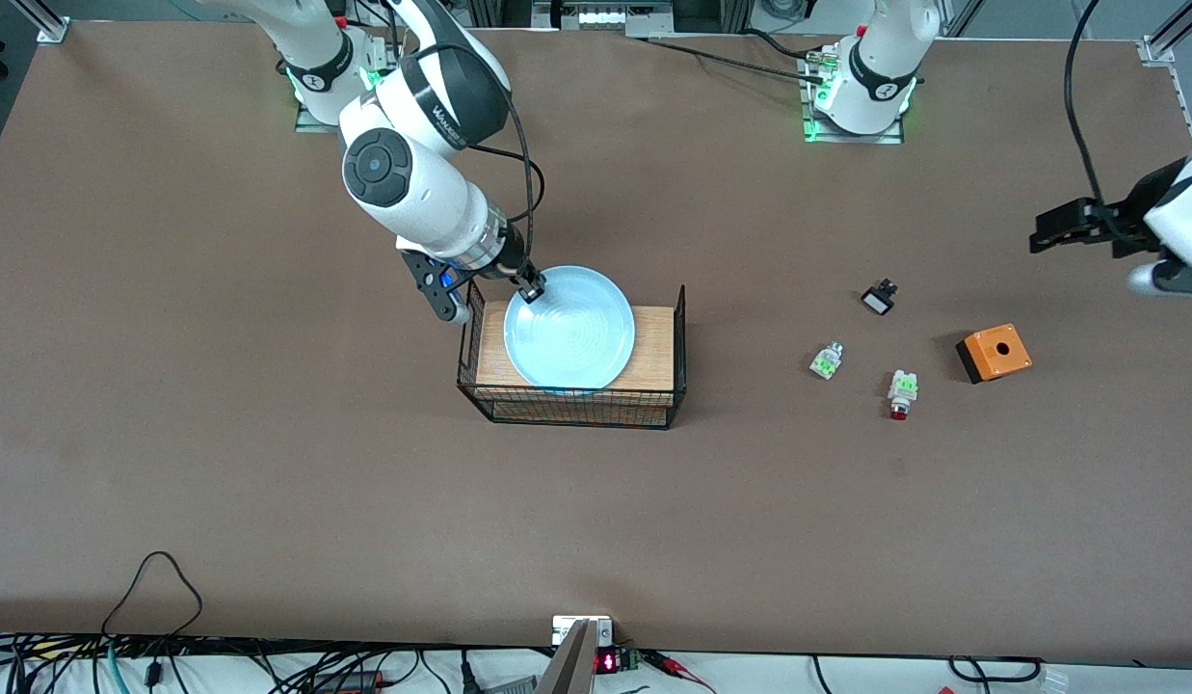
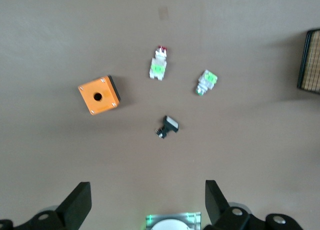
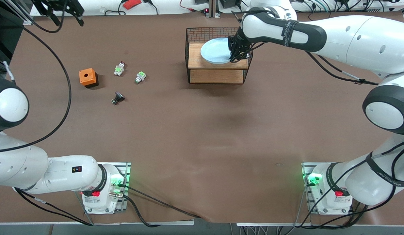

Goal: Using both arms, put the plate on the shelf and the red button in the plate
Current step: 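Lower the plate onto the block while the left gripper reaches the red button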

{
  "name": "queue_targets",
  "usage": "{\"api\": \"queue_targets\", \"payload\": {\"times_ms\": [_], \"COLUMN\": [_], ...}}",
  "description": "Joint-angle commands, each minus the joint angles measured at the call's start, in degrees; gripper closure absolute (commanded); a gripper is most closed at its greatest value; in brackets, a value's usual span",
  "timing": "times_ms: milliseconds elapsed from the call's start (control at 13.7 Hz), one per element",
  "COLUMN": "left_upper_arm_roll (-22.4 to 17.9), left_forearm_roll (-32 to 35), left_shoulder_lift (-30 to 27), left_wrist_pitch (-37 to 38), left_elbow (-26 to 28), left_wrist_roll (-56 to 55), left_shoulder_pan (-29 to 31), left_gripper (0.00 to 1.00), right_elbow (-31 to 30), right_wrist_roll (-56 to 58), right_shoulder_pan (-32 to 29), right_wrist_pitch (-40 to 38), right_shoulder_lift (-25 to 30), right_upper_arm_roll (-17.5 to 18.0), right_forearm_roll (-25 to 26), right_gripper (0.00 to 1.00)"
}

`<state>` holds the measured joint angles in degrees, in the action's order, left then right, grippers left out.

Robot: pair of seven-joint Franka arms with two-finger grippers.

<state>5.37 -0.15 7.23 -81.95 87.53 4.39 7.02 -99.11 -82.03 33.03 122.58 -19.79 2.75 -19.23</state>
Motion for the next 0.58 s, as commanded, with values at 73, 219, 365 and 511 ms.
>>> {"api": "queue_targets", "payload": {"times_ms": [73, 219, 365, 511], "left_upper_arm_roll": [-0.28, -0.27, -0.28, -0.19], "left_forearm_roll": [0.94, 0.94, 1.99, 3.57], "left_shoulder_lift": [6.46, 11.73, 15.51, 18.77], "left_wrist_pitch": [1.18, -0.39, -5.57, -12.84], "left_elbow": [-0.69, -0.69, 0.53, 3.07], "left_wrist_roll": [-0.61, -0.53, 0.09, 0.18], "left_shoulder_pan": [-0.96, -0.78, -0.69, -1.04], "left_gripper": [0.00, 0.00, 0.00, 0.00], "right_elbow": [-2.76, -2.67, -2.41, -2.14], "right_wrist_roll": [0.20, 0.81, 0.73, 0.99], "right_shoulder_pan": [0.28, -0.07, -0.86, -2.35], "right_wrist_pitch": [3.97, 3.72, 3.45, 3.10], "right_shoulder_lift": [0.46, 0.63, 1.59, 3.44], "right_upper_arm_roll": [0.06, -0.02, -0.11, -0.29], "right_forearm_roll": [0.69, 0.60, 0.51, 0.43], "right_gripper": [1.00, 0.64, 0.00, 0.00]}}
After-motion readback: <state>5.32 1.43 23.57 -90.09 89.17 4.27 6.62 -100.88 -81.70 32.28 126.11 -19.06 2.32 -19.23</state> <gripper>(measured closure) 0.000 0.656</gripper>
